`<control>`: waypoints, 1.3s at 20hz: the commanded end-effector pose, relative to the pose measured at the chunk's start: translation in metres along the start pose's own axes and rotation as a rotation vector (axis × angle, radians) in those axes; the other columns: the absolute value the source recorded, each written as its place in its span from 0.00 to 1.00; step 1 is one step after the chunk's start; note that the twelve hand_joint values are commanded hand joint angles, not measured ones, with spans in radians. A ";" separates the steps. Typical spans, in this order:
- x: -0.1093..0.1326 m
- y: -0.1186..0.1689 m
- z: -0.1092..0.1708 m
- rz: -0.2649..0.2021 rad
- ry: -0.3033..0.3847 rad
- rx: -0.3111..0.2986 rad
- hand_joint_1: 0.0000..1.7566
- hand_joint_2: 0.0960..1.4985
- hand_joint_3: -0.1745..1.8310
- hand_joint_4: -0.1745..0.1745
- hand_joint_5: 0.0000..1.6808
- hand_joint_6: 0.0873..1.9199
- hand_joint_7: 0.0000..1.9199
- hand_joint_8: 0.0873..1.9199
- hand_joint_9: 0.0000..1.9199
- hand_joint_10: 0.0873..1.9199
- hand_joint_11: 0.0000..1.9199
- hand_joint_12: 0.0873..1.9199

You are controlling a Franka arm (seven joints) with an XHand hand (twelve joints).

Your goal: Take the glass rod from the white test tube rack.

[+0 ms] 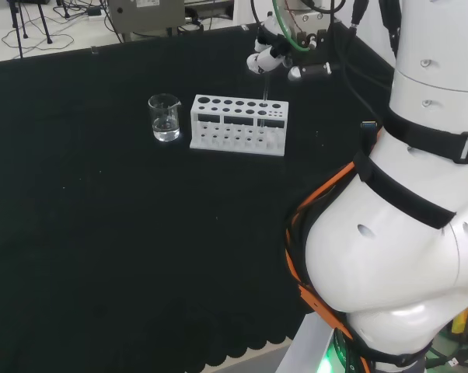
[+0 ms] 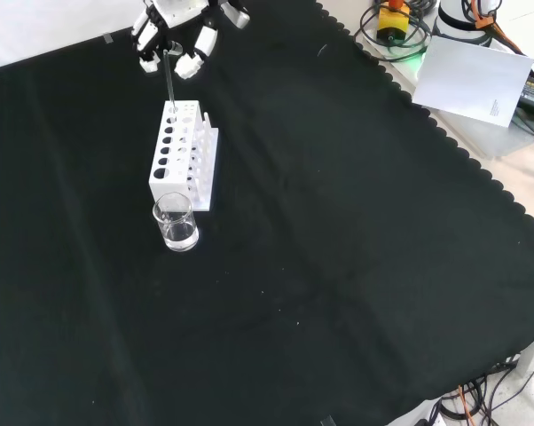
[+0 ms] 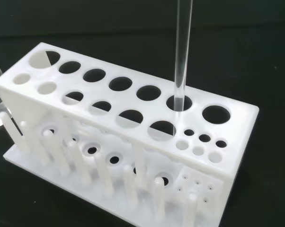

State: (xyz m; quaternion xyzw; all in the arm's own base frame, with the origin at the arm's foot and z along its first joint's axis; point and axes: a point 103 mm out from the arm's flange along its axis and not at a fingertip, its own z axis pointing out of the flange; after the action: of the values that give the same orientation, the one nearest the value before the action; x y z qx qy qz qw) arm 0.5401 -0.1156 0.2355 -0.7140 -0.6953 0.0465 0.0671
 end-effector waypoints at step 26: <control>-0.005 0.009 -0.004 -0.019 -0.024 -0.087 0.61 0.66 0.26 0.00 0.46 0.58 0.53 0.50 0.81 0.45 0.42 0.66</control>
State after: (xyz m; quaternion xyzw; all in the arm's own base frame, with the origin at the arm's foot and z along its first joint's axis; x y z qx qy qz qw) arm 0.5491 -0.1242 0.2342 -0.7111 -0.7004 0.0389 0.0473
